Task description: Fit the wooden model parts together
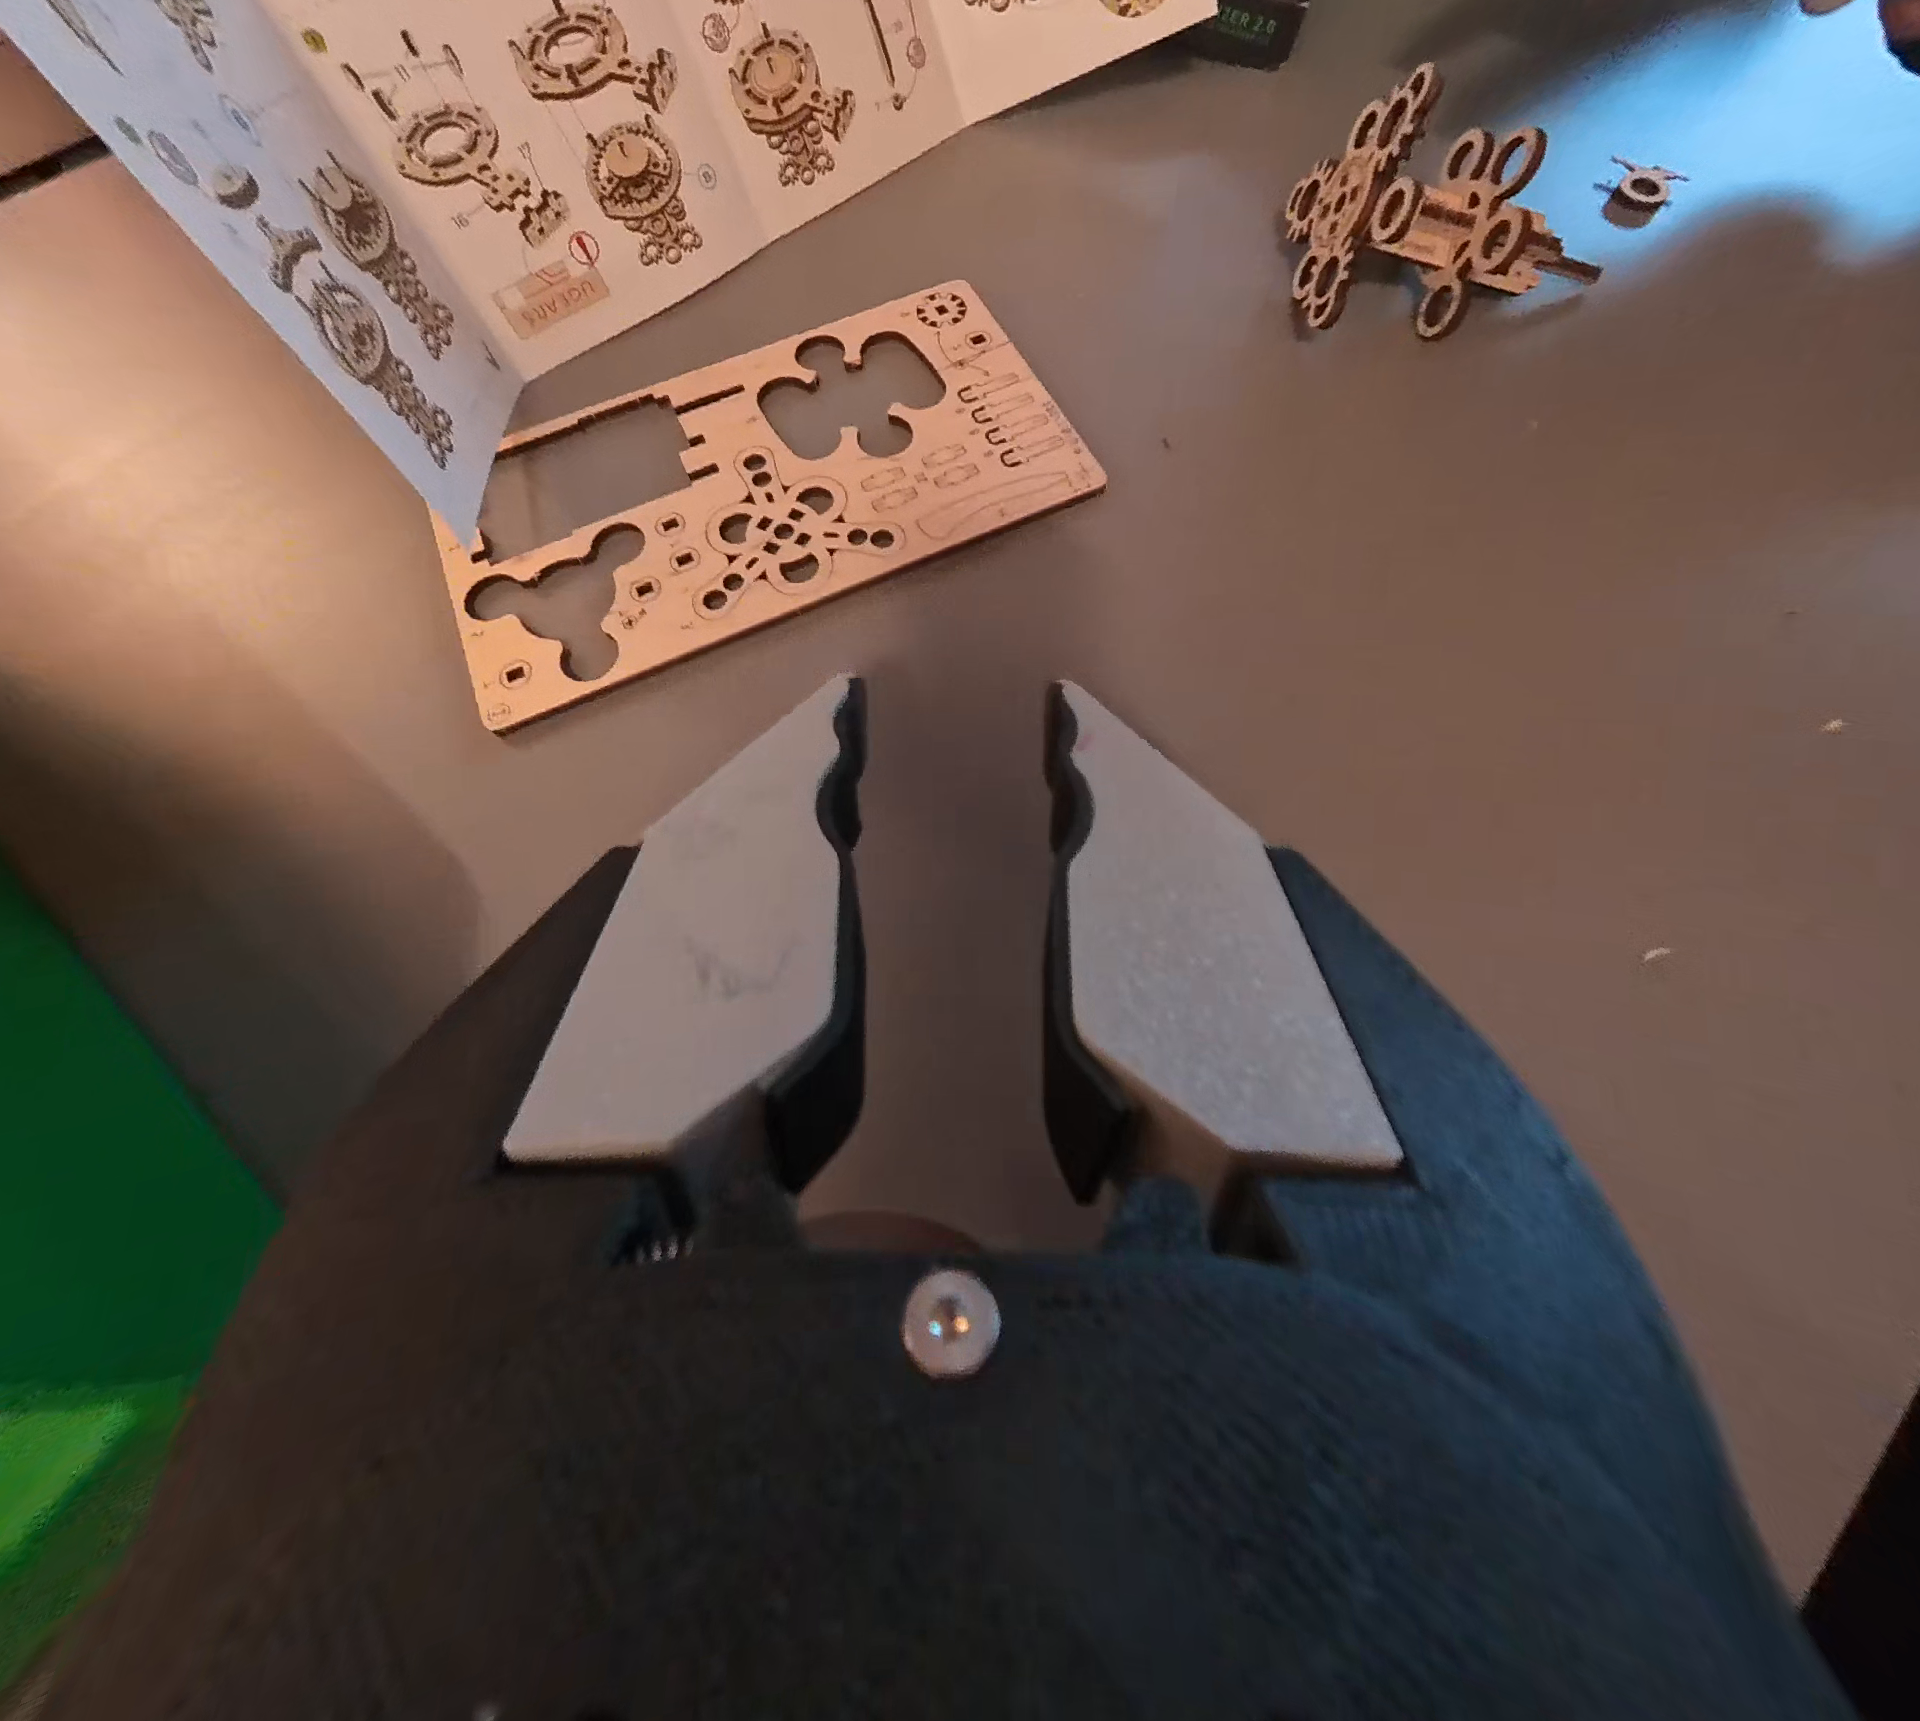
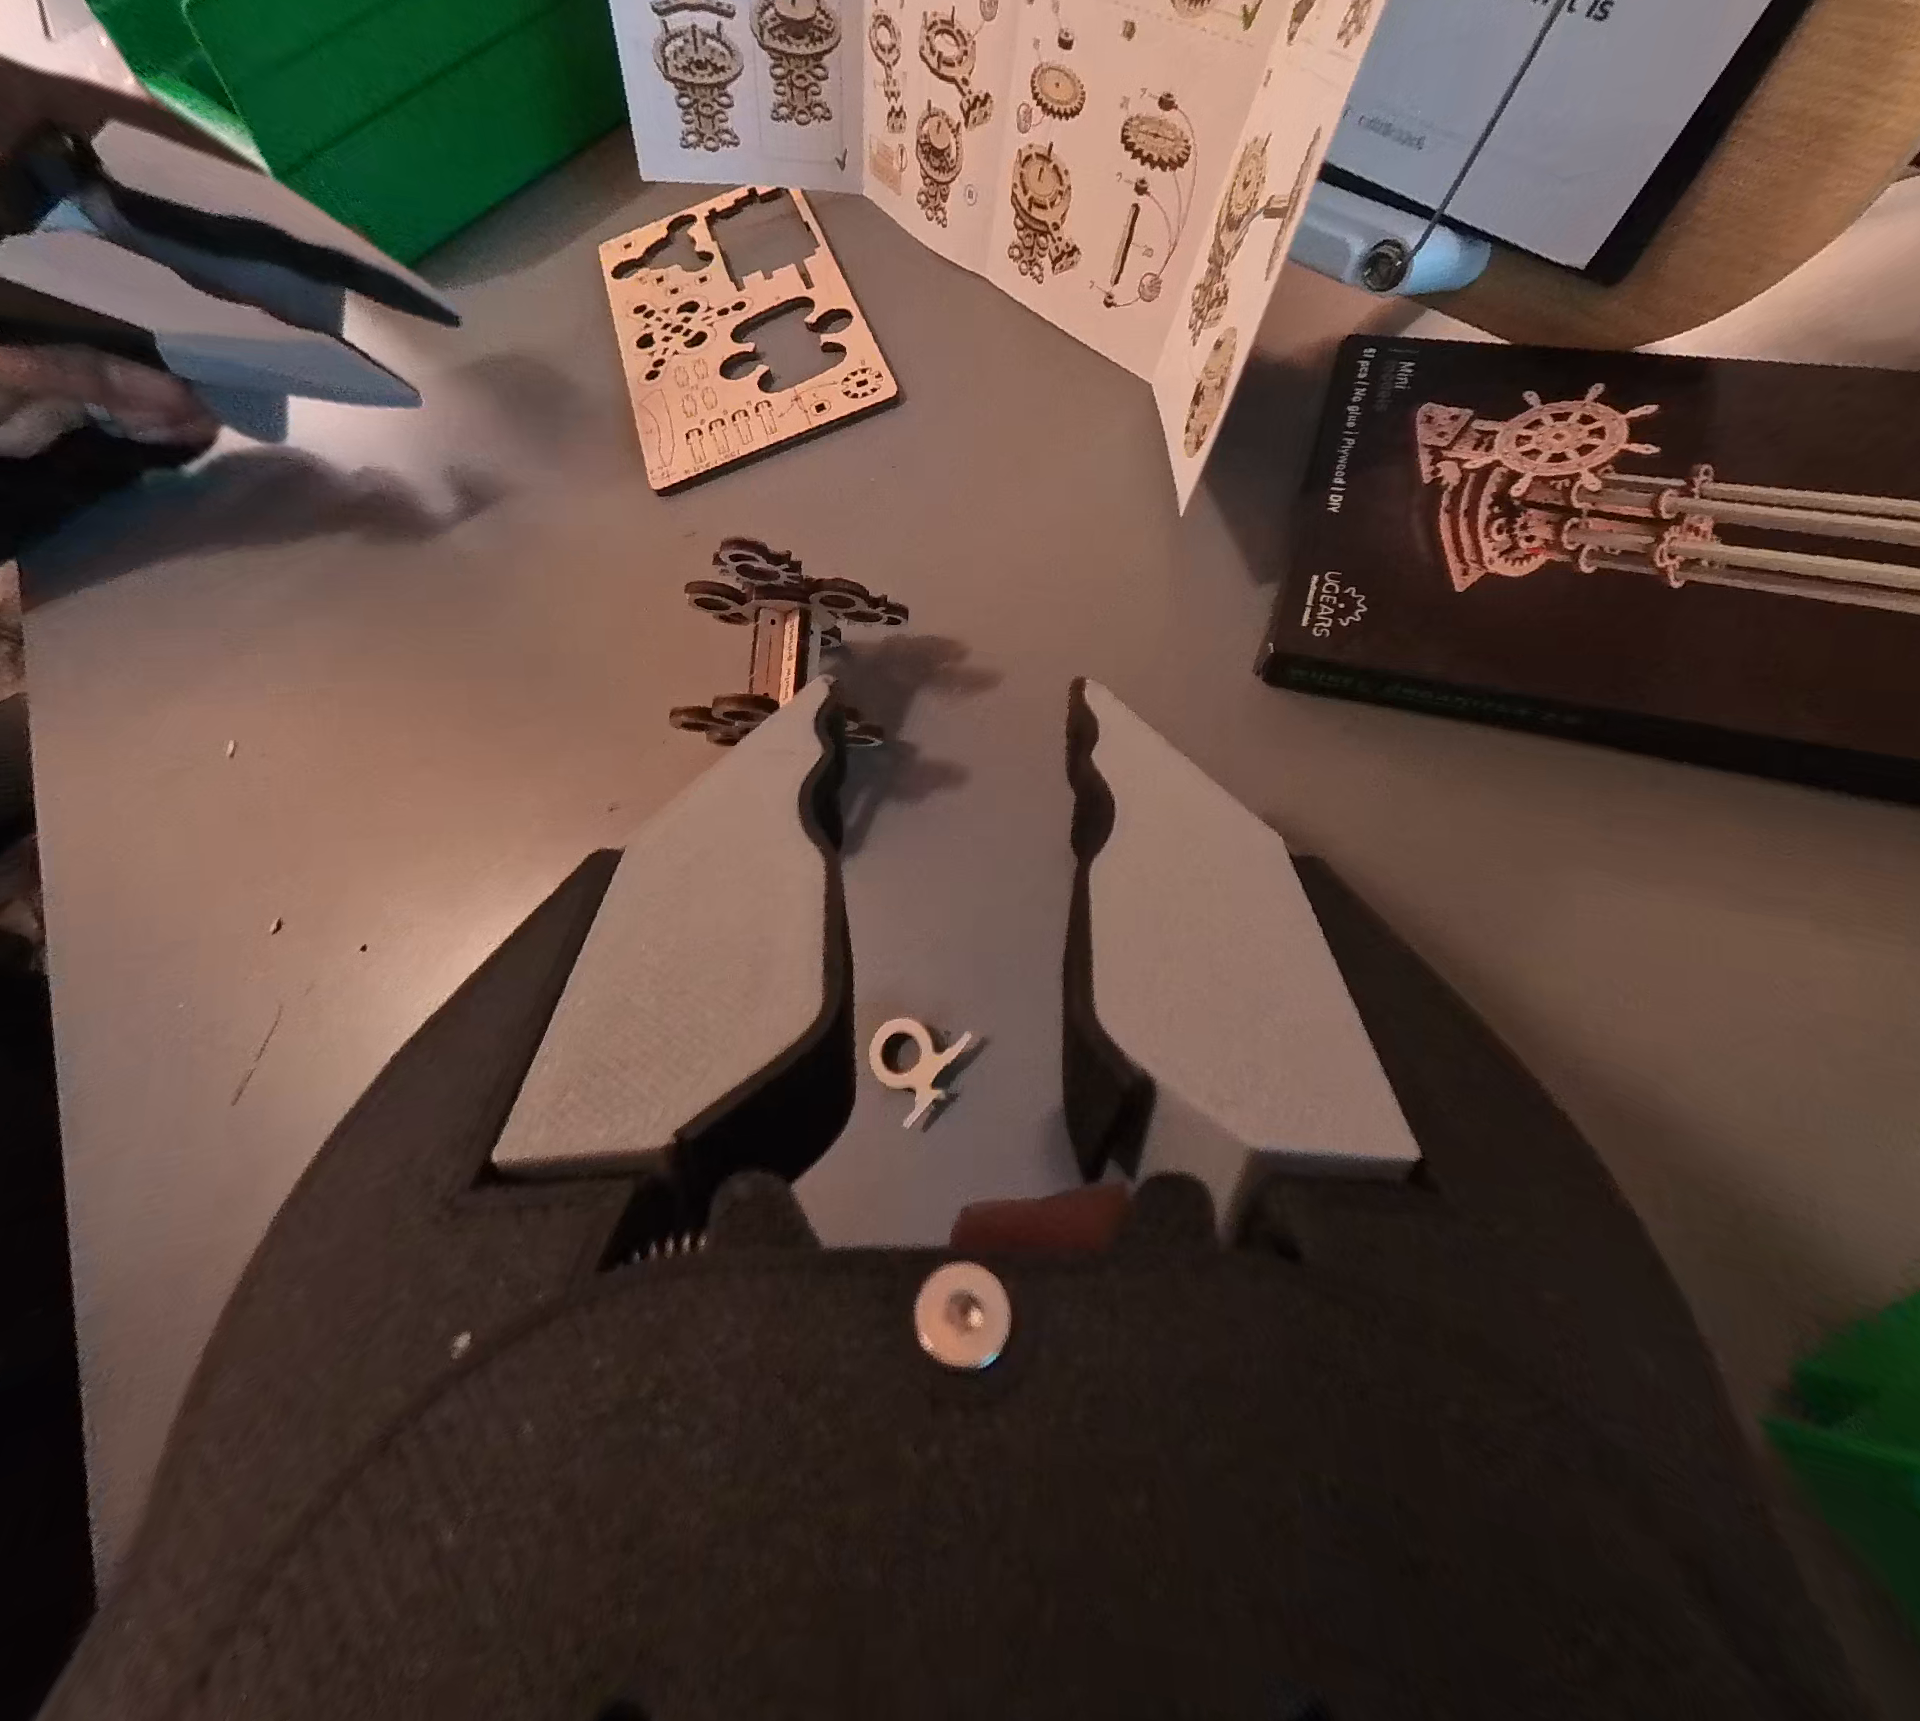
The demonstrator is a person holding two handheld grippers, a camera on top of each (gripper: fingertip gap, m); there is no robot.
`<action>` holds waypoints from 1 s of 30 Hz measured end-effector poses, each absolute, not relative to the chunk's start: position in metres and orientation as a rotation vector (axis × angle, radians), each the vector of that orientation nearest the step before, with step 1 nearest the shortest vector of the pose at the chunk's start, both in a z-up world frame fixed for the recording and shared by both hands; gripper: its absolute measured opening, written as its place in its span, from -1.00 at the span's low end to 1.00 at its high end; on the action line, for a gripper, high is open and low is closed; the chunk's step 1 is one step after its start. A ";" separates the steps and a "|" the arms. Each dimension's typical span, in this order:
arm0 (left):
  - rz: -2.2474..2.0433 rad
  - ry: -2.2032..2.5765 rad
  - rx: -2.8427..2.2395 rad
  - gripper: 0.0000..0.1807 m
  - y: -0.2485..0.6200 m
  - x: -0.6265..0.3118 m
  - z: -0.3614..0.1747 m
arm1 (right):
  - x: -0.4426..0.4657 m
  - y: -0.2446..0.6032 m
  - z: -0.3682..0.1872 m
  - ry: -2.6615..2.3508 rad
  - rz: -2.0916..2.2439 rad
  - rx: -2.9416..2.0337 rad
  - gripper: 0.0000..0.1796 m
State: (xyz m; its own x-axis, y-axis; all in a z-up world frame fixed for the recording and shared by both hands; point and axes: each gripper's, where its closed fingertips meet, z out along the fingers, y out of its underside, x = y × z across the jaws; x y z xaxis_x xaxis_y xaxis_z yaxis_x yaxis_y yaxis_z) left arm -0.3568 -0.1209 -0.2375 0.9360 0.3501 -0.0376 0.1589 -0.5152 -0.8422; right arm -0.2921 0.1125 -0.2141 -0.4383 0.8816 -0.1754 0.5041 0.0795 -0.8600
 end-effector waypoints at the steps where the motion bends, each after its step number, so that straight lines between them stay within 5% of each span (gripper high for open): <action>1: 0.251 -0.363 -2.116 -0.65 -0.122 -0.356 -0.239 | -0.293 0.113 -0.213 -1.967 1.314 -1.366 -0.57; 30: 0.341 -0.255 -2.093 -0.72 -0.121 -0.348 -0.235 | -0.299 0.113 -0.217 -1.939 1.257 -1.318 -0.53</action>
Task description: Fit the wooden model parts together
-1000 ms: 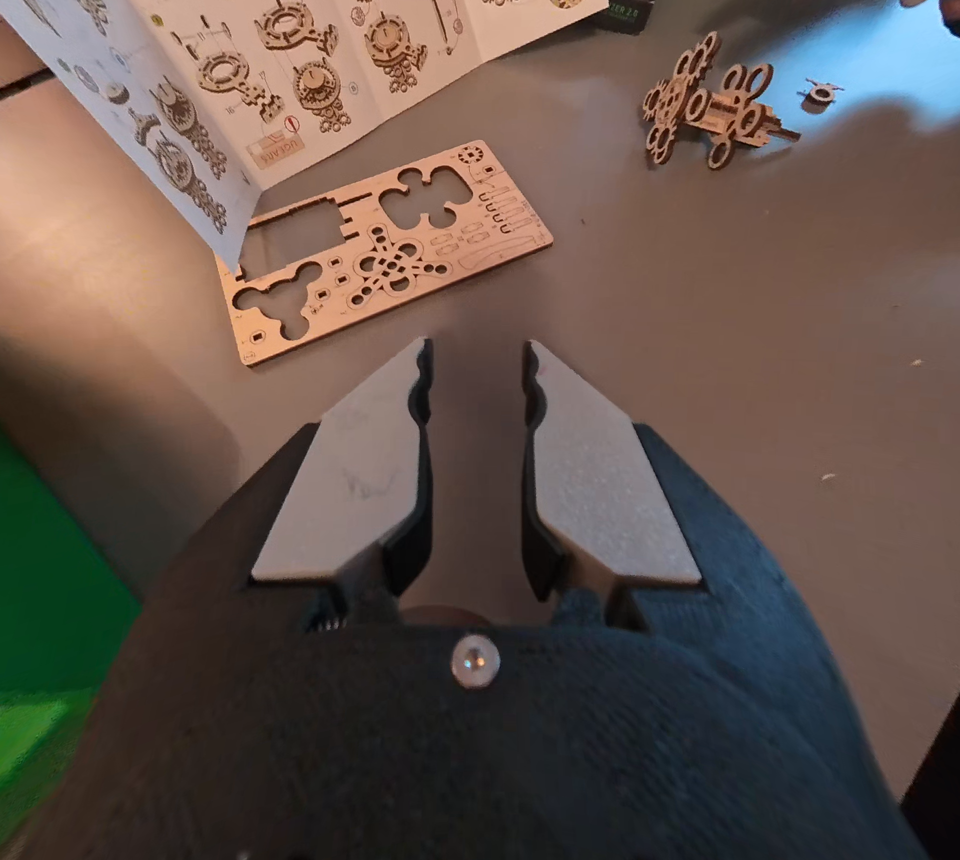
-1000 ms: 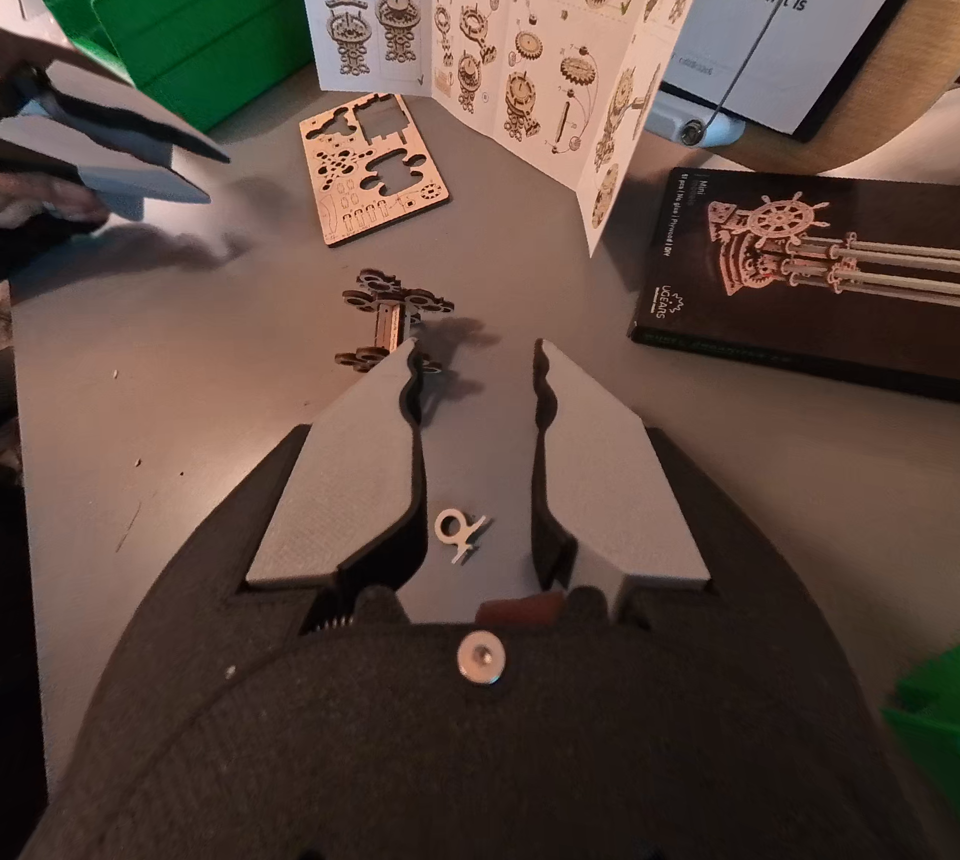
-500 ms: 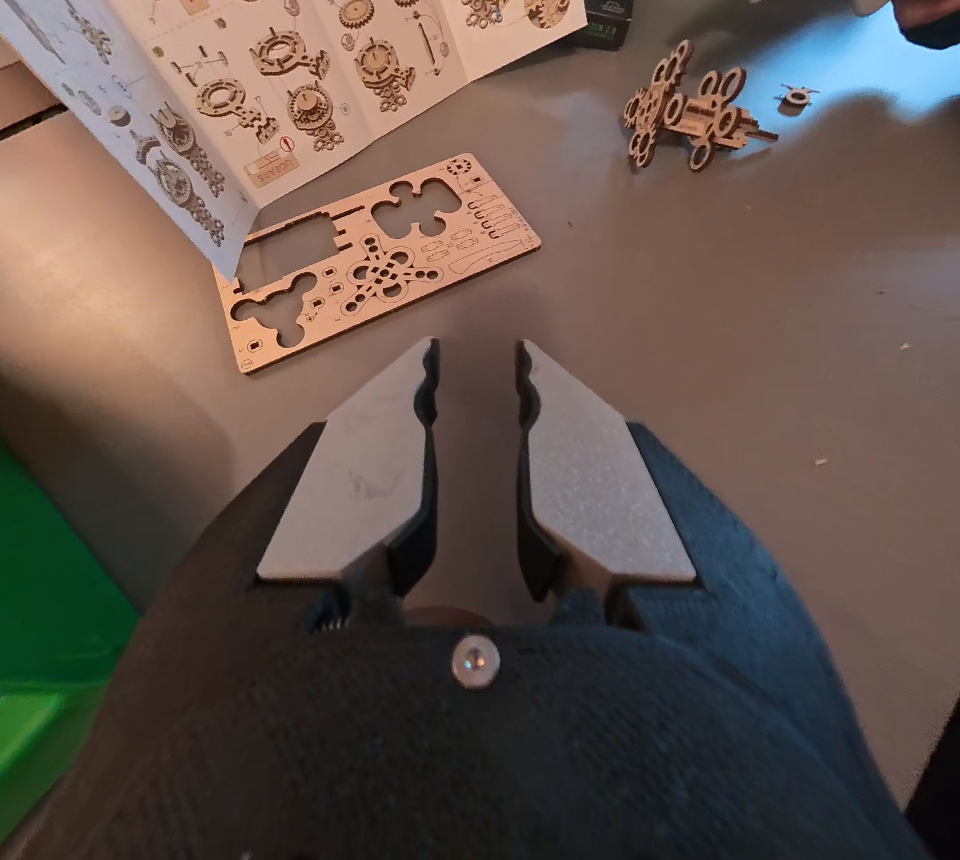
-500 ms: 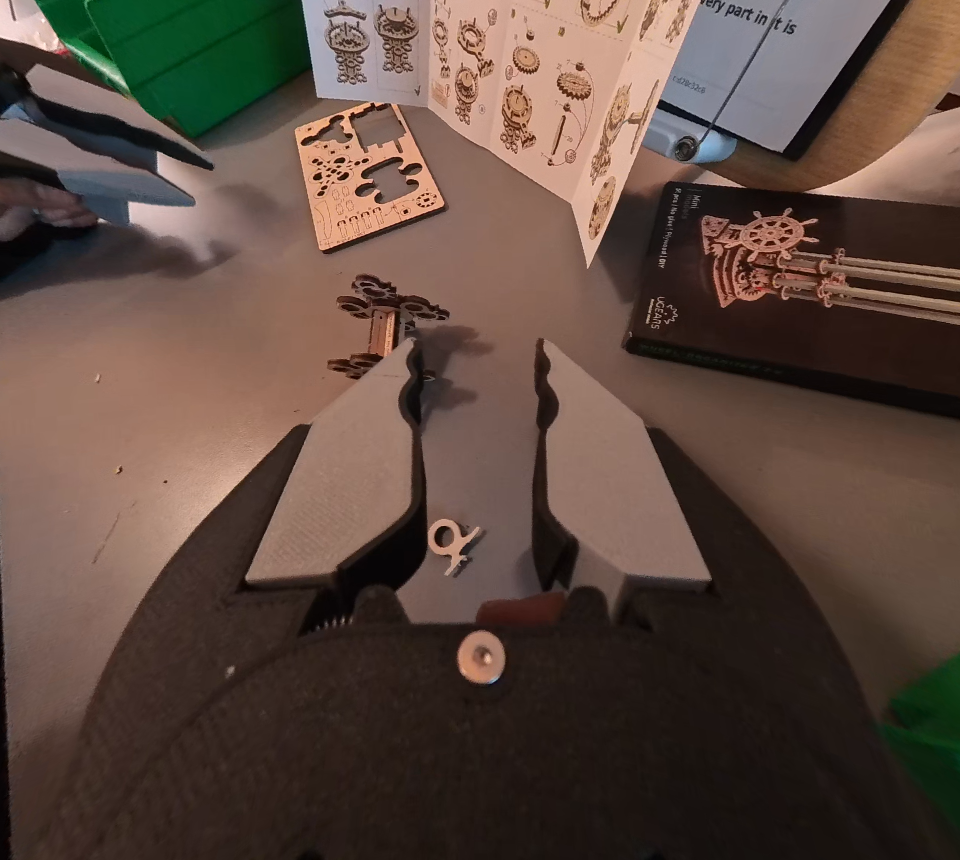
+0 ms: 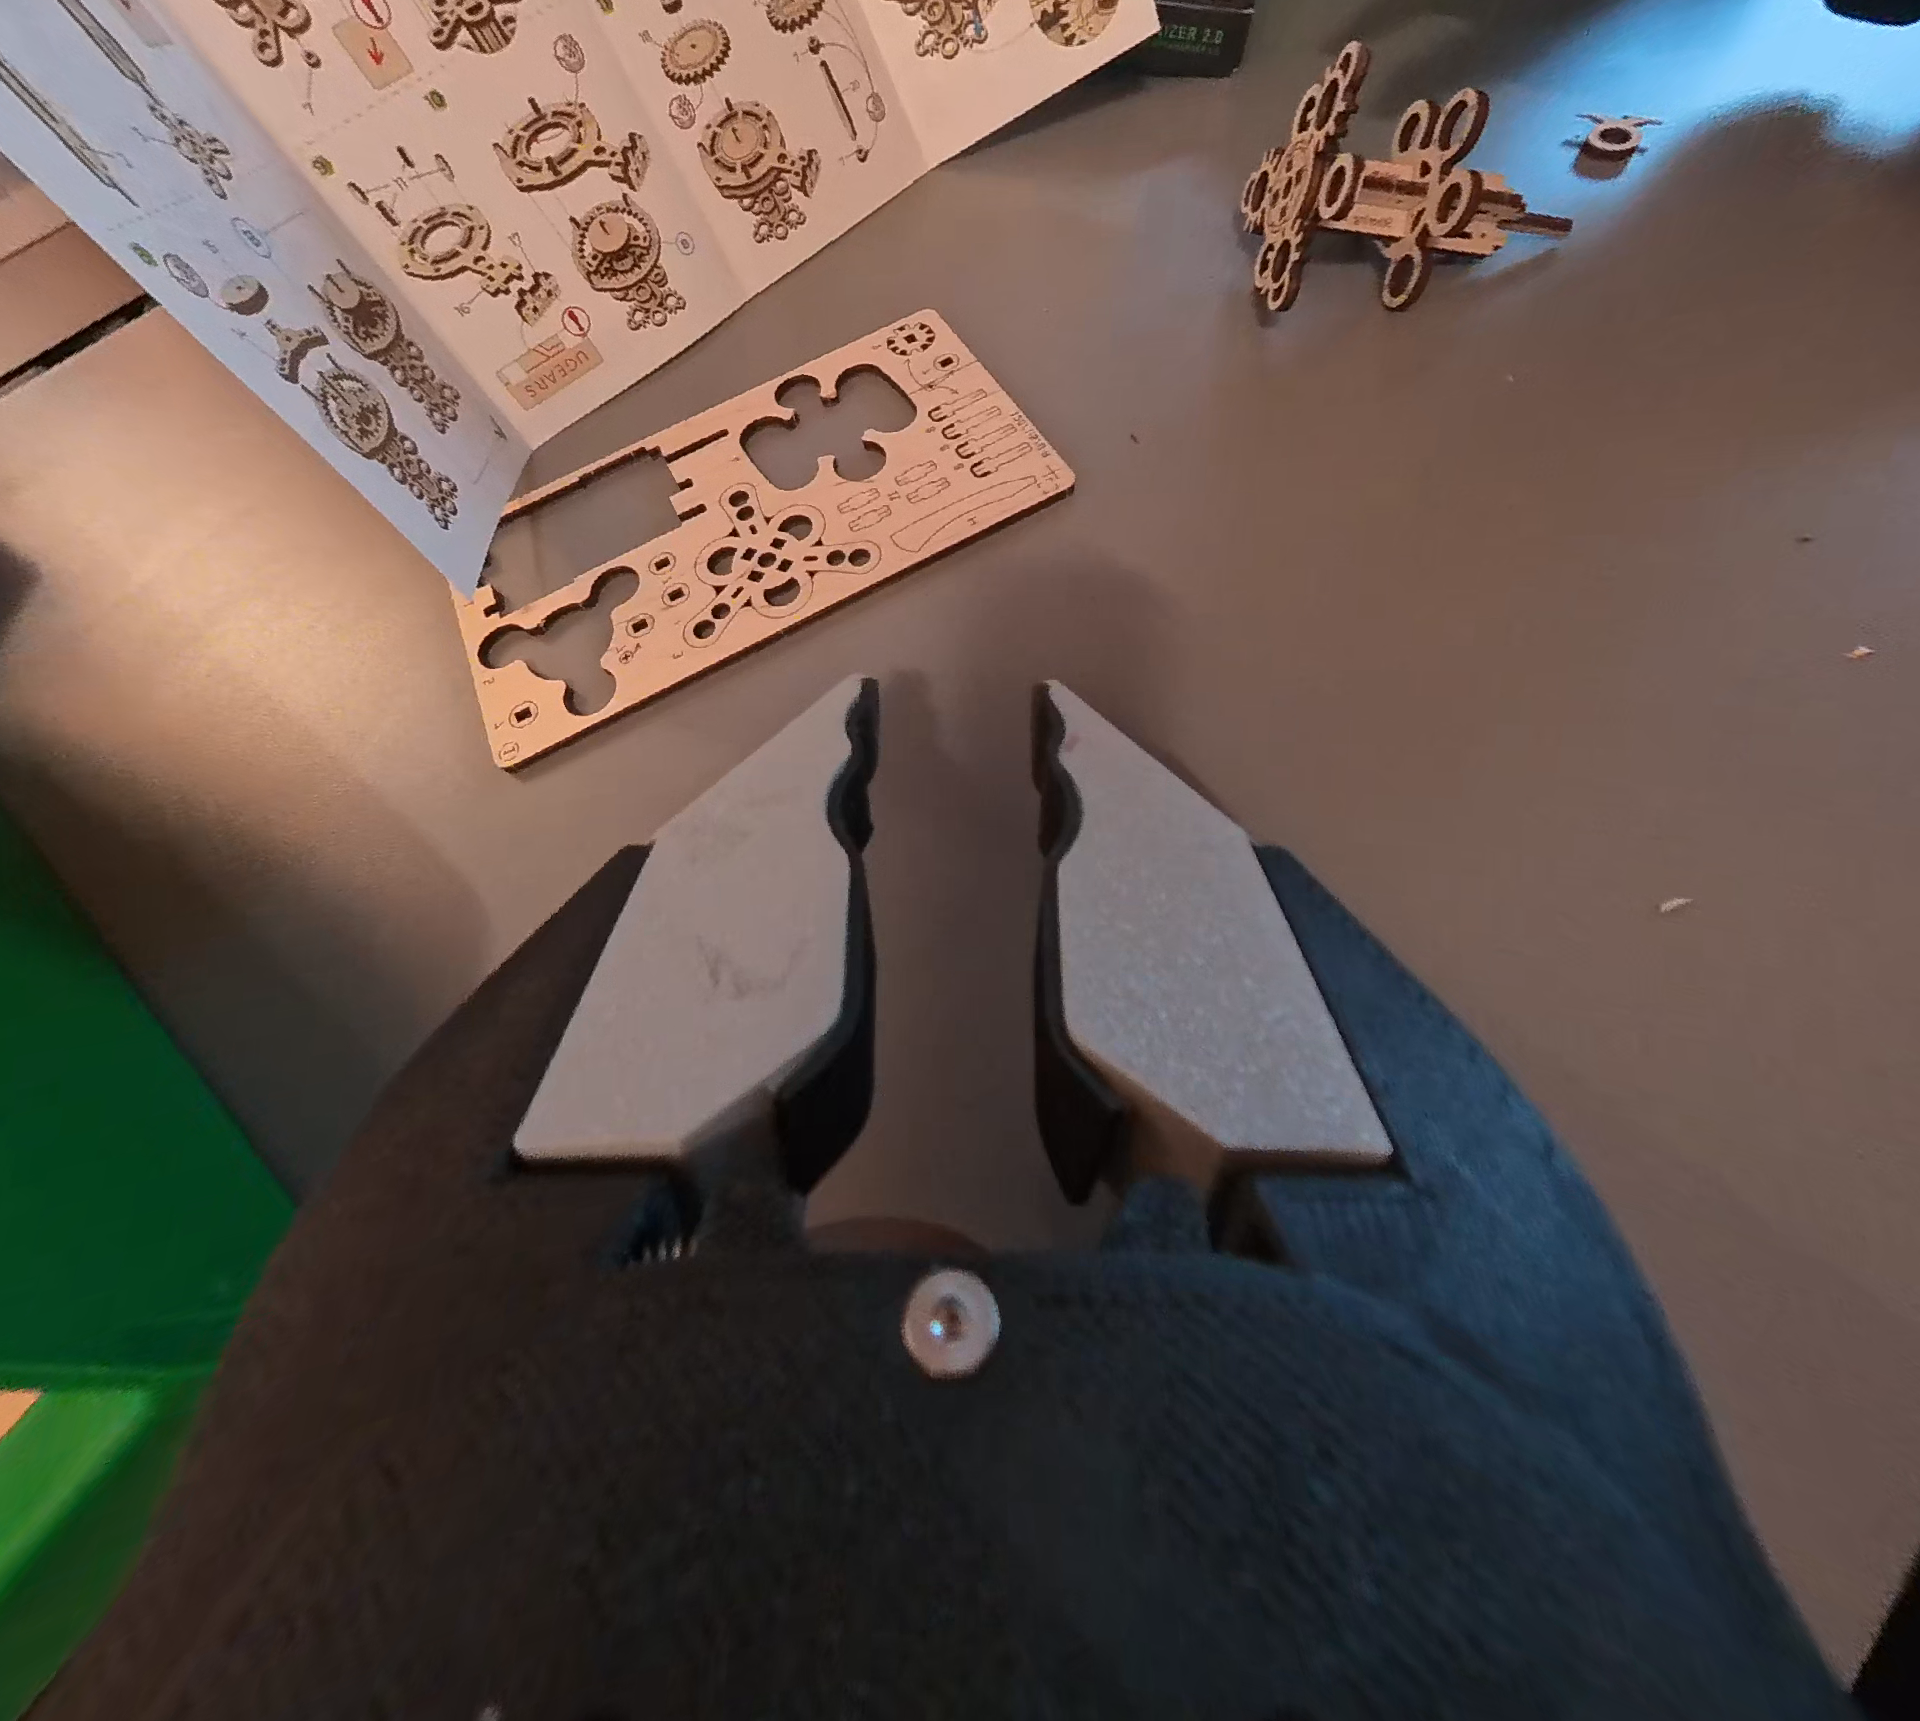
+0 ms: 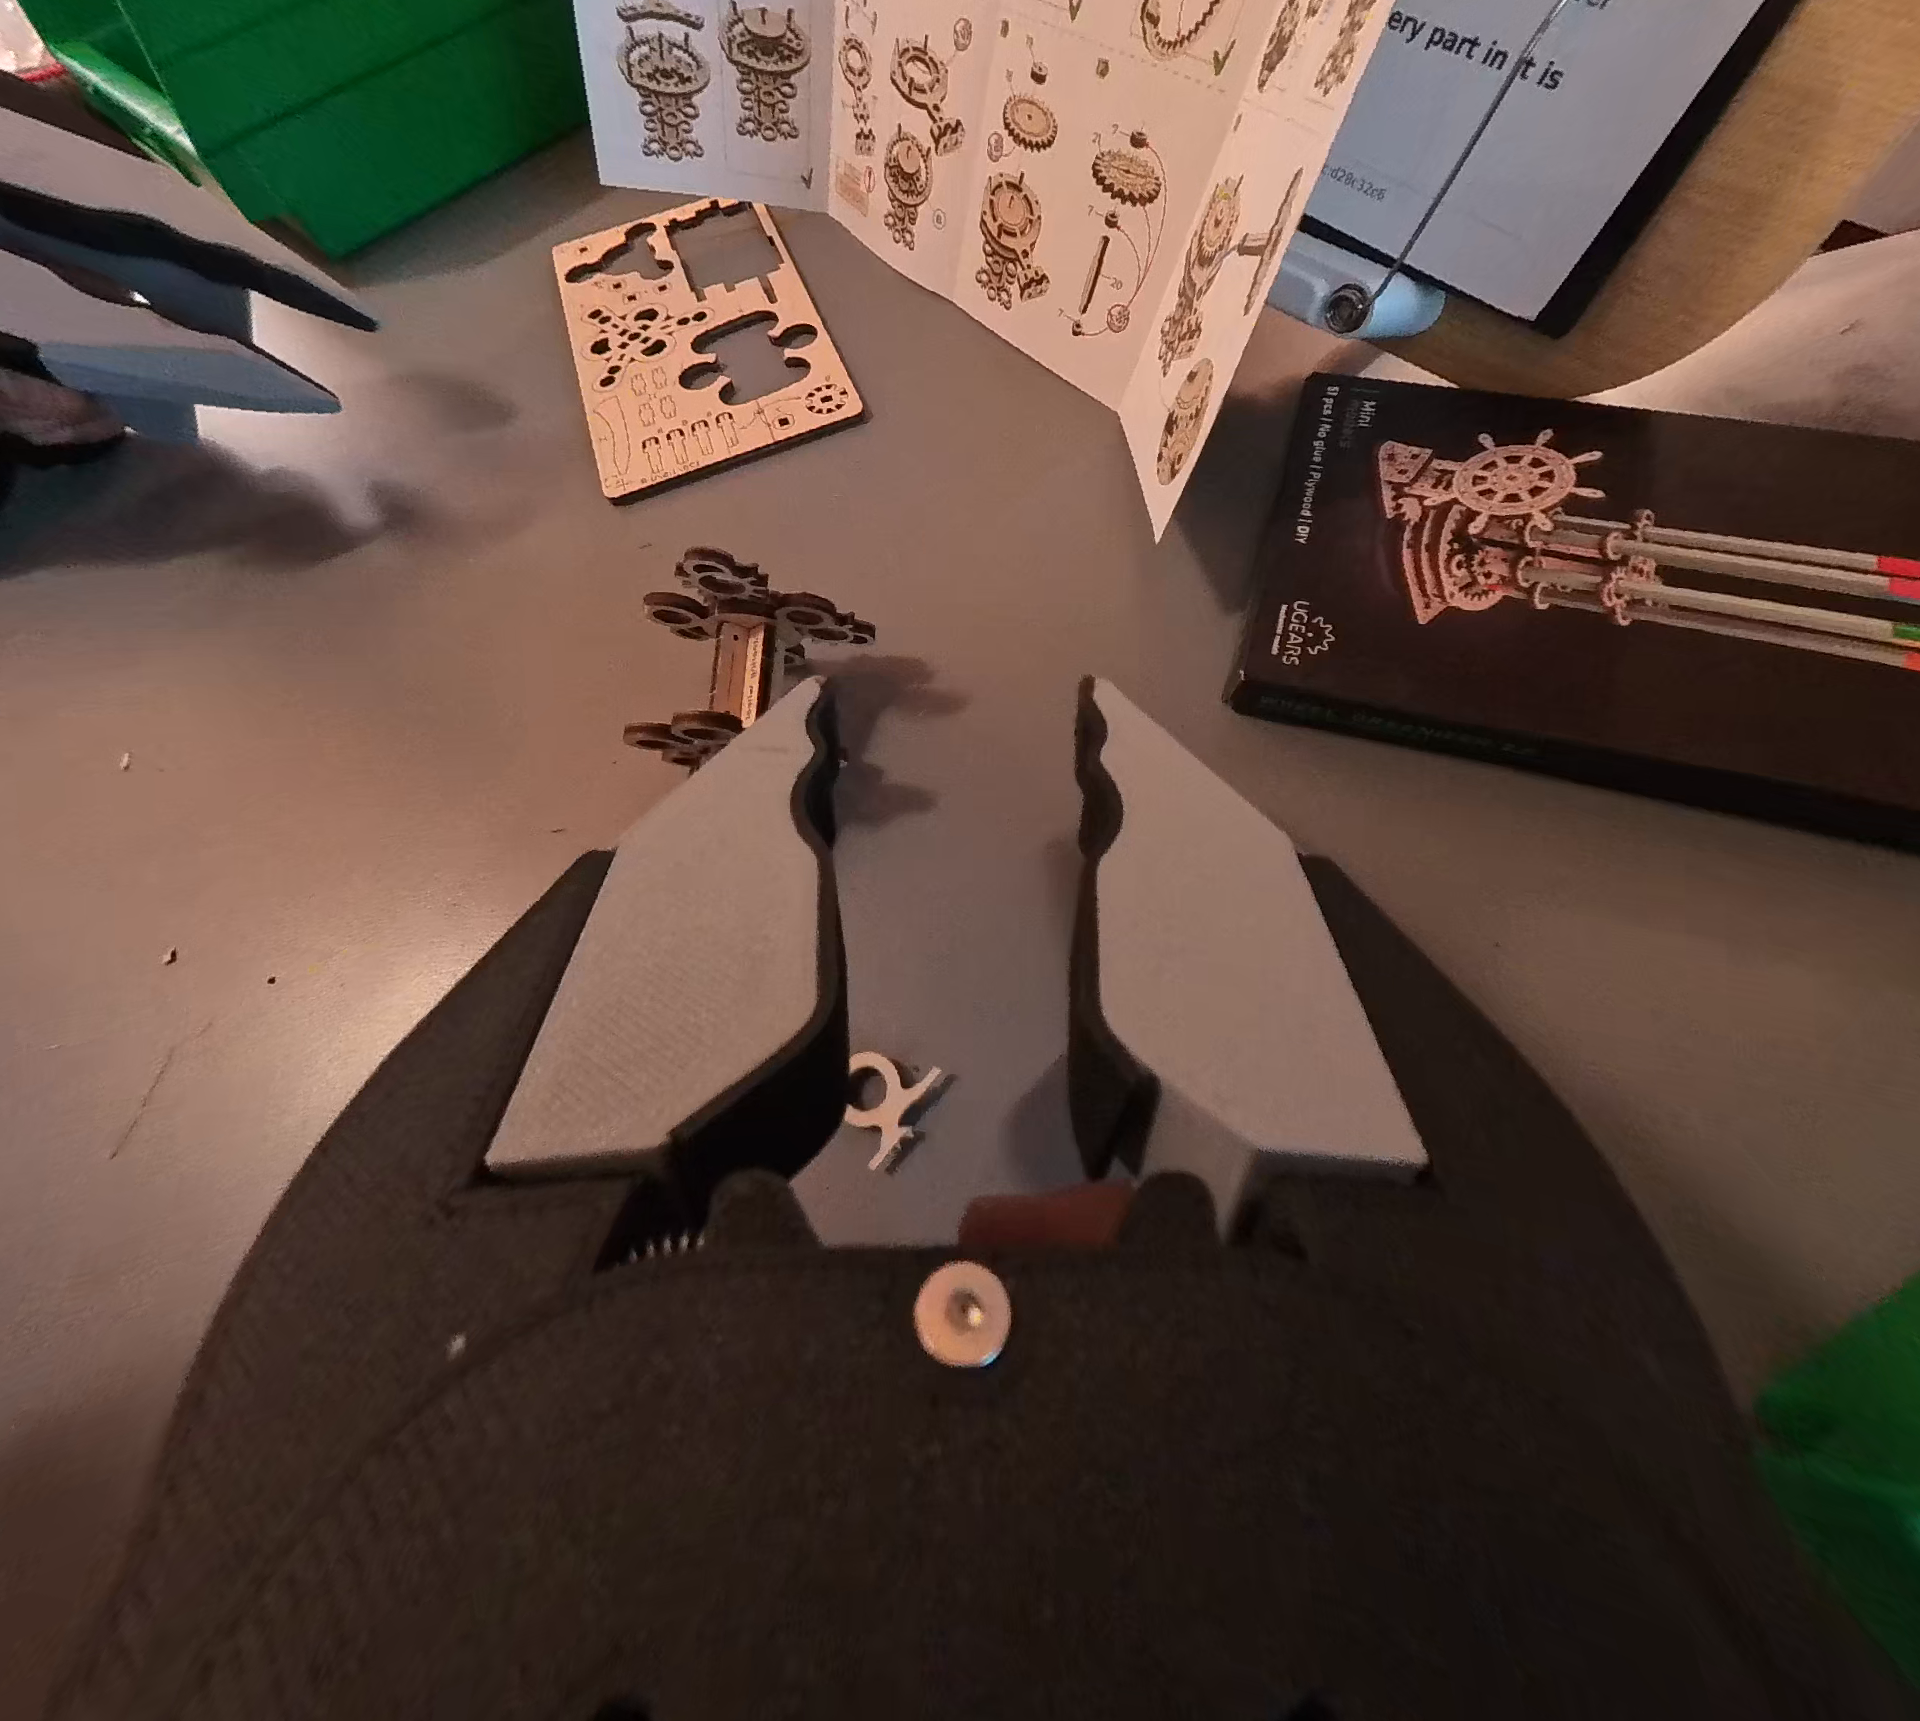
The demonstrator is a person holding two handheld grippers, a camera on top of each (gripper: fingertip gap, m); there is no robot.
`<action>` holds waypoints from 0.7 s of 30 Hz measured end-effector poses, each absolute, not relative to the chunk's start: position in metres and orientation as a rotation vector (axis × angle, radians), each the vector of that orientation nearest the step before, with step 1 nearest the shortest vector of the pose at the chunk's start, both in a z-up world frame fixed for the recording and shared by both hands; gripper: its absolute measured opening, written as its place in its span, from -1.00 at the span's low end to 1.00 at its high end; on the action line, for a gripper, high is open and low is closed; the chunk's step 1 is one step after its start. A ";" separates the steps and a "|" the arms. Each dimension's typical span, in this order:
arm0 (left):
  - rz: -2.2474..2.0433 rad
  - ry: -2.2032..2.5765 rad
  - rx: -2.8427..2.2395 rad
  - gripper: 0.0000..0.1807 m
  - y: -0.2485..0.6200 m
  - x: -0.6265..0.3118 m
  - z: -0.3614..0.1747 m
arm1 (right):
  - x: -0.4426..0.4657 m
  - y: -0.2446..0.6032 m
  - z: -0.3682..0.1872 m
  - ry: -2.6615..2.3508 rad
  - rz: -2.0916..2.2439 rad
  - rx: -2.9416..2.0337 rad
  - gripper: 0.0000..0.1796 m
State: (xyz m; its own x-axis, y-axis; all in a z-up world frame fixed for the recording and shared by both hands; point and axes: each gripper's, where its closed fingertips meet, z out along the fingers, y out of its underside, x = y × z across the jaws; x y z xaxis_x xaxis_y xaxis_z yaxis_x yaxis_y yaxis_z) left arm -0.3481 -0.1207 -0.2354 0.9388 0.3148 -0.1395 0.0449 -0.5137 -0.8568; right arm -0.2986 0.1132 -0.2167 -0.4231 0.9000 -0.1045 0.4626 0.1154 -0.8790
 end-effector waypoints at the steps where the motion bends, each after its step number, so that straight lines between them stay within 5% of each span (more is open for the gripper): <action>1: 0.346 -0.253 -2.089 -0.72 -0.121 -0.348 -0.235 | -0.298 0.113 -0.215 -1.935 1.256 -1.313 -0.53; 21: 0.422 -0.291 -1.884 -0.78 -0.113 -0.365 -0.205 | -0.275 0.099 -0.196 -1.982 1.155 -1.075 -0.36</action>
